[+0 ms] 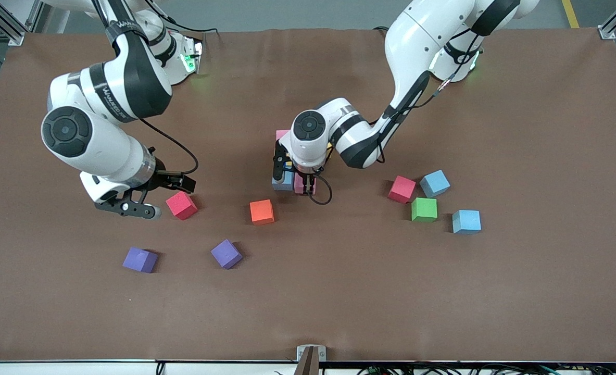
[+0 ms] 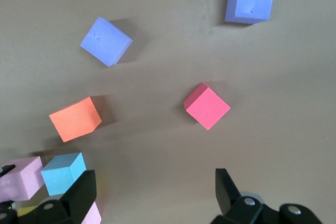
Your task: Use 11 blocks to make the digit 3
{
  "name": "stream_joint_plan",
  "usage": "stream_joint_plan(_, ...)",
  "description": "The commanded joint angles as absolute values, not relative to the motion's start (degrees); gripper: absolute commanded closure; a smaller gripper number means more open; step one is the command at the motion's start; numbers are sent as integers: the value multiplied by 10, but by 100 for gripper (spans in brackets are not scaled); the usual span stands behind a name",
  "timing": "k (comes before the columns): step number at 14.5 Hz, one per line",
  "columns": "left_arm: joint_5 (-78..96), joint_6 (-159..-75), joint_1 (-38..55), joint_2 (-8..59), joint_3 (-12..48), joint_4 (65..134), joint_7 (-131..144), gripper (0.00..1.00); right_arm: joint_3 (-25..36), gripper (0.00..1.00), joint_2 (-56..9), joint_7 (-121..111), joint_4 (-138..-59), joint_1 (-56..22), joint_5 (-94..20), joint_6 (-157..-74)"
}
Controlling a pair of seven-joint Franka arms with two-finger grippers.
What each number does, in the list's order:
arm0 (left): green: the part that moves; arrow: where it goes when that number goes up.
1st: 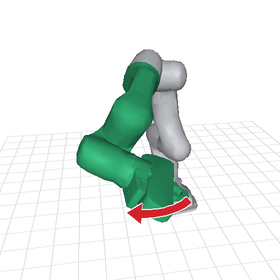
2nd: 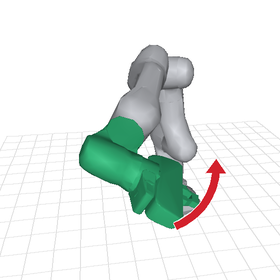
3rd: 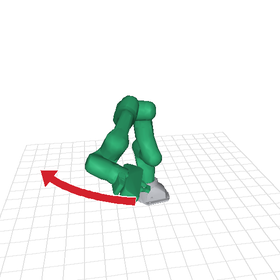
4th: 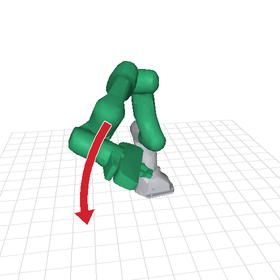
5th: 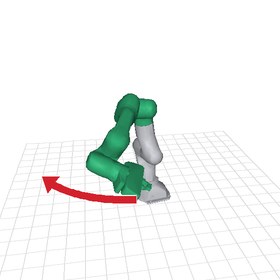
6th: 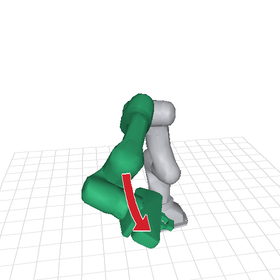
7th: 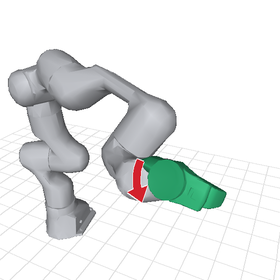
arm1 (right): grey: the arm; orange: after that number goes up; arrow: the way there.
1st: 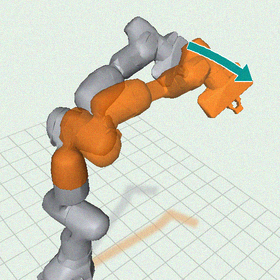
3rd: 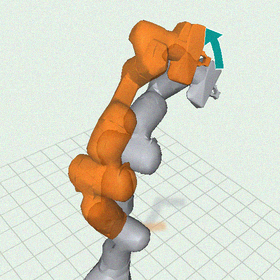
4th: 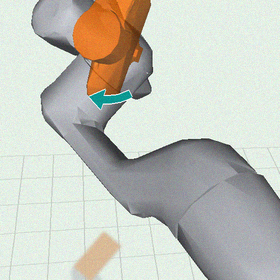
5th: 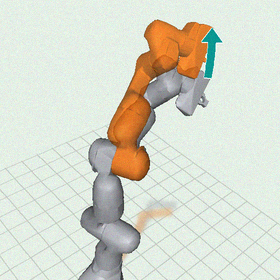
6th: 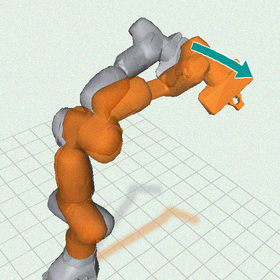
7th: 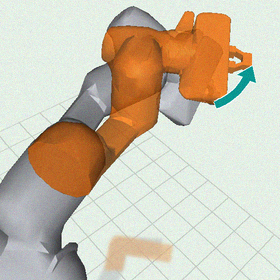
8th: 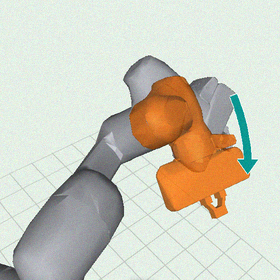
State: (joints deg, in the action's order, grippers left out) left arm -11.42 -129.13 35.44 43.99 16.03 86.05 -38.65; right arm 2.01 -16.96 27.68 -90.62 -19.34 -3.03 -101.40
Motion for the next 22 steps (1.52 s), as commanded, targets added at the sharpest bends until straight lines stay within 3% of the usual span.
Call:
stream_joint_plan(1,-121,-1288,371,446,152,855,-371,80,14,0,-174,269,-897,-183,-35,-1013)
stream_joint_plan(22,-120,-1284,385,461,144,853,-359,78,13,0,-200,272,-904,-201,-29,-1039)
